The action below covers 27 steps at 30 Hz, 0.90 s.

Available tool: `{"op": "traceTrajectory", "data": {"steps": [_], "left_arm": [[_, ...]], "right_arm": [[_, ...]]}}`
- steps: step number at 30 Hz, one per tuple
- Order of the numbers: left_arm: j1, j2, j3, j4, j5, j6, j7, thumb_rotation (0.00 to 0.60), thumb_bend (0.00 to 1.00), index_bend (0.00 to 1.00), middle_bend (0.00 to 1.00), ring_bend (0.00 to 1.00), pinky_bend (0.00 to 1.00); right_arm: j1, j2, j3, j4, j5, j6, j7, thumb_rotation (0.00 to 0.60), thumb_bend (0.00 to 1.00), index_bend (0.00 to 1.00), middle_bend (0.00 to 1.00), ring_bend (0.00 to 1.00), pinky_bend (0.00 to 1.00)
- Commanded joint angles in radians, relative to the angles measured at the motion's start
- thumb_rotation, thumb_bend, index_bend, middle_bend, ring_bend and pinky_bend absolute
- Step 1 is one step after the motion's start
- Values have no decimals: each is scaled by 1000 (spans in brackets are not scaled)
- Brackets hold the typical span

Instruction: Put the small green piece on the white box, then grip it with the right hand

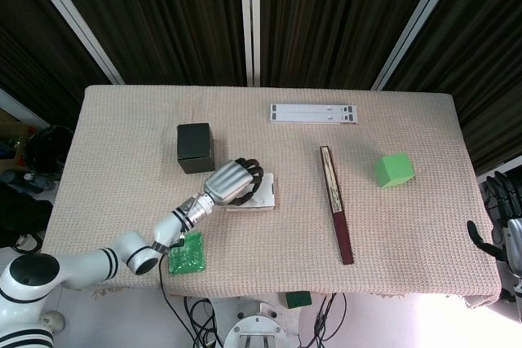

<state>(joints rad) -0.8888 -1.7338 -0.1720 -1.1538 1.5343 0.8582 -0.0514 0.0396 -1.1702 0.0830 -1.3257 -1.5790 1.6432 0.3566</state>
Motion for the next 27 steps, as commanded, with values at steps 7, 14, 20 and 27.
{"op": "traceTrajectory", "data": {"steps": [7,14,20,27], "left_arm": [[-25,-29,5,63,-29,-5,-62,600,417,632,310,194,303],[-38,-29,15,70,-40,-13,-60,600,418,622,310,188,293],[-46,-29,18,78,-55,-19,-48,600,417,616,310,188,286],[-54,-33,25,83,-73,-33,-31,600,417,573,310,188,285]], "right_arm": [[-2,-4,4,10,5,5,10,600,331,0,0,0,0],[-1,-7,2,8,4,2,4,600,331,0,0,0,0],[-1,-8,5,9,9,0,2,600,331,0,0,0,0],[0,-10,6,13,14,-5,7,600,330,0,0,0,0]]}}
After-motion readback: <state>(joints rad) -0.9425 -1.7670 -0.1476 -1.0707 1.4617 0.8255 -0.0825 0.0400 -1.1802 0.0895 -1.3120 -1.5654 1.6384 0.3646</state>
